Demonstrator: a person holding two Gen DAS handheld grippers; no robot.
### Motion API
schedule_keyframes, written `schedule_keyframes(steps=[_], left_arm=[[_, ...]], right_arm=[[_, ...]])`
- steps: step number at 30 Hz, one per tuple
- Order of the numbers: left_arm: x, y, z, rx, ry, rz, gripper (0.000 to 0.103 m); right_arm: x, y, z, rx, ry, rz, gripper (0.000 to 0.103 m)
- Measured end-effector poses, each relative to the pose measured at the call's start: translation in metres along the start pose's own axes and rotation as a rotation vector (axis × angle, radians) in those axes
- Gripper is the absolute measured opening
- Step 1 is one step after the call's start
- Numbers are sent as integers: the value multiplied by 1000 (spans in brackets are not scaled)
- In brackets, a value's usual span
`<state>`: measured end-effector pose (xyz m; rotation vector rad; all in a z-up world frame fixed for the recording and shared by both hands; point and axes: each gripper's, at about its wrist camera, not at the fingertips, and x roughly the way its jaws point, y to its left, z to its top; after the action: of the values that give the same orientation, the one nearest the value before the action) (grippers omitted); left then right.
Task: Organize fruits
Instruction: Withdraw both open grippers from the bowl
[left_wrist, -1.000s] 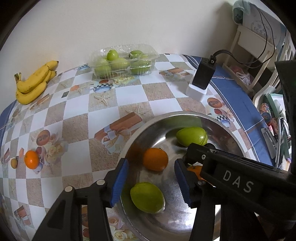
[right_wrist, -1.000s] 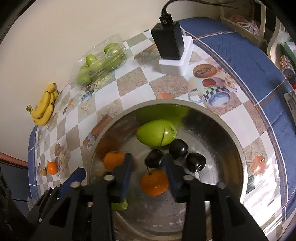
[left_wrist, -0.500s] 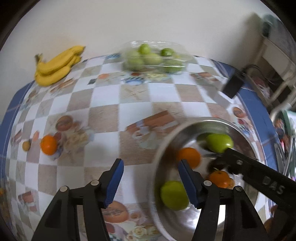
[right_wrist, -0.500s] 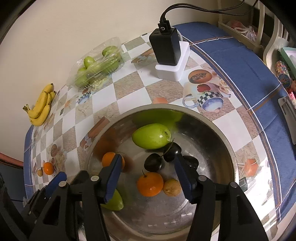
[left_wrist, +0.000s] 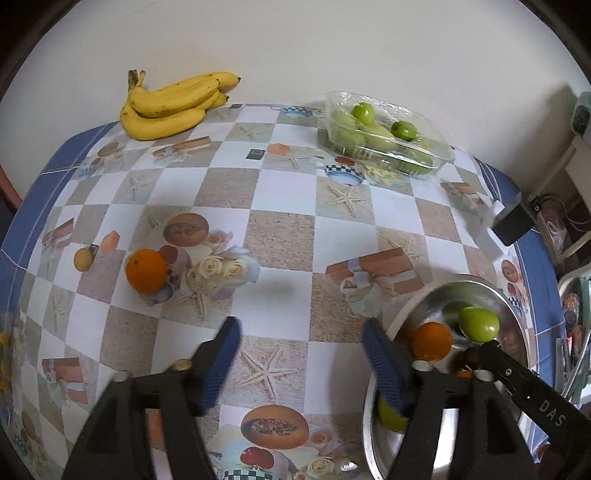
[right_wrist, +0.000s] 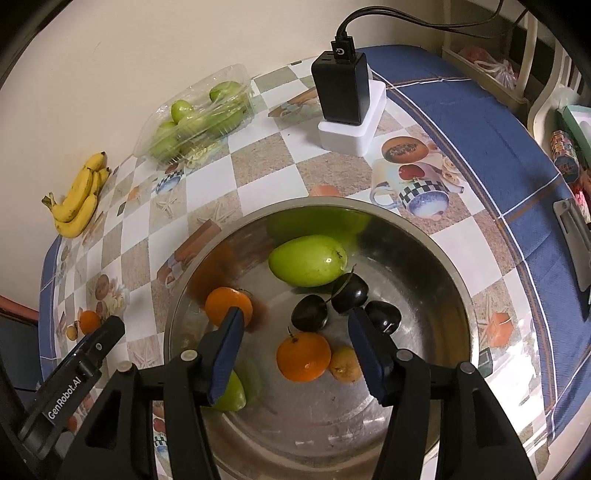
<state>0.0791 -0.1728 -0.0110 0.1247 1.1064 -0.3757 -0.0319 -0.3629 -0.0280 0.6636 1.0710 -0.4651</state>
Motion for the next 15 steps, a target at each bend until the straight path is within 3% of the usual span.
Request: schedule_keyframes(steps=[1,2,3,15], left_arm=[[0,0,0,2,-5,13,97],[0,1,0,4,-15,30,103],[-1,1,0,7,-27,44,103],[0,9,0,-17,-39,74,103]], right_arm=[[0,0,0,-2,-7,-4,68],[-1,0,1,-3,-16,-8,81],[-2,0,1,-7,-30,-14,87],[-1,4,1,-33,-44,-29,92]])
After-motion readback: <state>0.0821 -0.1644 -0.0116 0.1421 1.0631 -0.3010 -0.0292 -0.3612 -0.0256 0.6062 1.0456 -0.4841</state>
